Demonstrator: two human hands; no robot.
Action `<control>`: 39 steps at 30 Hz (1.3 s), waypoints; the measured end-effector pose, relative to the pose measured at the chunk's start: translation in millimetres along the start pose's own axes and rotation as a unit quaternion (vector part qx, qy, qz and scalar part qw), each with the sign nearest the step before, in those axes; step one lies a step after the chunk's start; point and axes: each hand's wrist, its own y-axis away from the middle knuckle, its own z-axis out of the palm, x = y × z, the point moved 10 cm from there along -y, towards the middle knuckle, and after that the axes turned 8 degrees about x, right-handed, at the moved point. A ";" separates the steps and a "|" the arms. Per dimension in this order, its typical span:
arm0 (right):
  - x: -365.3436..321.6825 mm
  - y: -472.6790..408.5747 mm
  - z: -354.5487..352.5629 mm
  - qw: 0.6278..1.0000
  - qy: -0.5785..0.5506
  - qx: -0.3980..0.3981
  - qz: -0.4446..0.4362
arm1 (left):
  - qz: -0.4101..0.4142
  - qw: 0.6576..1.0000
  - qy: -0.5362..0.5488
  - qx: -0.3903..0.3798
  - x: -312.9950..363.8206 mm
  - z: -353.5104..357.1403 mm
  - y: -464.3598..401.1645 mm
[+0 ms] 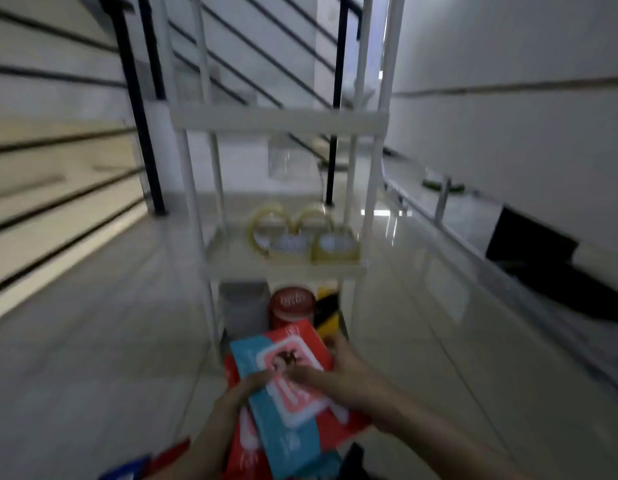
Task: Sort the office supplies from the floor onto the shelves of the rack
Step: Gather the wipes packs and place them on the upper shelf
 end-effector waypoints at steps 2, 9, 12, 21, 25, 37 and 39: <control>-12.2 2.2 5.1 0.971 -0.182 -0.122 0.097 | 0.062 0.996 -0.041 -0.053 35.3 19.6 -3.5; -115.7 7.4 -25.2 0.902 -0.372 -0.215 0.039 | 0.061 0.996 -0.052 -0.025 111.9 42.9 -11.8; -156.6 5.1 -38.3 0.885 -0.418 -0.204 -0.005 | 0.113 0.989 -0.077 -0.050 148.1 63.7 -10.8; -241.0 -45.1 -102.1 0.933 -0.344 -0.086 -0.055 | 0.138 0.962 -0.210 -0.106 253.7 137.1 -28.7; -273.3 -58.2 -136.1 0.920 -0.387 -0.062 -0.023 | 0.149 0.952 -0.230 -0.134 305.1 165.4 -48.7; -306.6 -60.0 -217.3 0.881 -0.472 -0.038 0.008 | 0.321 0.724 -0.609 -0.043 317.7 223.4 -136.5; -306.8 -60.8 -222.3 0.893 -0.449 -0.007 0.020 | 0.327 0.688 -0.645 -0.060 303.3 236.8 -145.8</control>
